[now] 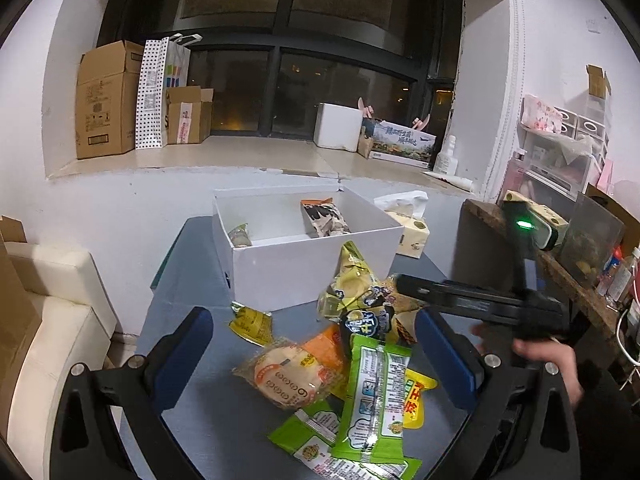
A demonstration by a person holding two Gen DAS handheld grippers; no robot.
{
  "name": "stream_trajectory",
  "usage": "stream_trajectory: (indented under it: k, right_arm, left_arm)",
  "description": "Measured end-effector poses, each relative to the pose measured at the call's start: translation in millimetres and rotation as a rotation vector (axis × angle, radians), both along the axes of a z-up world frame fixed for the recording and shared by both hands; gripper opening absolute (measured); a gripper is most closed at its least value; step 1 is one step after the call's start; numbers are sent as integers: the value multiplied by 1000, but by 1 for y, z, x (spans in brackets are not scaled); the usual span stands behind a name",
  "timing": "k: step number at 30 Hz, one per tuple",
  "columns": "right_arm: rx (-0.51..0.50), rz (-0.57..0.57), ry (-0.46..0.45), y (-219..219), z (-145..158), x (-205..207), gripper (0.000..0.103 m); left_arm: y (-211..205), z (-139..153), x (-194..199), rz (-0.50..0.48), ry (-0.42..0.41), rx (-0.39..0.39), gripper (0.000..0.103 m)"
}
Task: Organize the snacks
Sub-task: 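Move both tools back over the snack pile, then grasp the yellow chip bag with the right gripper while the left grasps a yellow packet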
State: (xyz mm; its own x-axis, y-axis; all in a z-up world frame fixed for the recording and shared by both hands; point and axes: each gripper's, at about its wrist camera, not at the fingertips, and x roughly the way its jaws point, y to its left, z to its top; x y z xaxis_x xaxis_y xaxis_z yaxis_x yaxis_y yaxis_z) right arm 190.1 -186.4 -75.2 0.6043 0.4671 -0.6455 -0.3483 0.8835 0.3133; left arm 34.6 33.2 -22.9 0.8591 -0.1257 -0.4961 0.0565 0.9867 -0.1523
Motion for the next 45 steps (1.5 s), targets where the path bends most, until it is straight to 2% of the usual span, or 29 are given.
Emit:
stream_trajectory:
  k: [4, 7, 11, 16, 17, 19, 23, 28, 36, 39, 45]
  right_arm:
    - [-31, 18, 22, 21, -9, 30, 103]
    - [-94, 11, 49, 35, -19, 49, 103]
    - [-163, -3, 118, 44, -34, 70, 103]
    - [-165, 26, 162, 51, -47, 79, 103]
    - [-164, 20, 165, 51, -50, 80, 95]
    - [-133, 36, 170, 49, -53, 82, 72]
    - [-139, 46, 125, 47, -49, 73, 61]
    - [-105, 42, 52, 33, -29, 57, 56]
    - [38, 16, -84, -8, 28, 22, 56]
    - [80, 15, -137, -26, 48, 2, 56]
    - [101, 1, -201, -52, 65, -38, 56]
  left_arm:
    - [5, -4, 1, 7, 13, -2, 103]
    - [9, -8, 3, 18, 26, -5, 103]
    - [13, -13, 5, 28, 39, -11, 103]
    - [13, -19, 9, 32, 58, -16, 103]
    - [13, -21, 10, 30, 64, -19, 103]
    - [14, -23, 12, 23, 73, -31, 103]
    - [13, -26, 14, 22, 80, -31, 103]
    - [14, -31, 20, 26, 95, -42, 103]
    - [16, -43, 43, 19, 133, -45, 103]
    - [17, -54, 58, 21, 171, -38, 103]
    - [24, -80, 95, 33, 244, -42, 103]
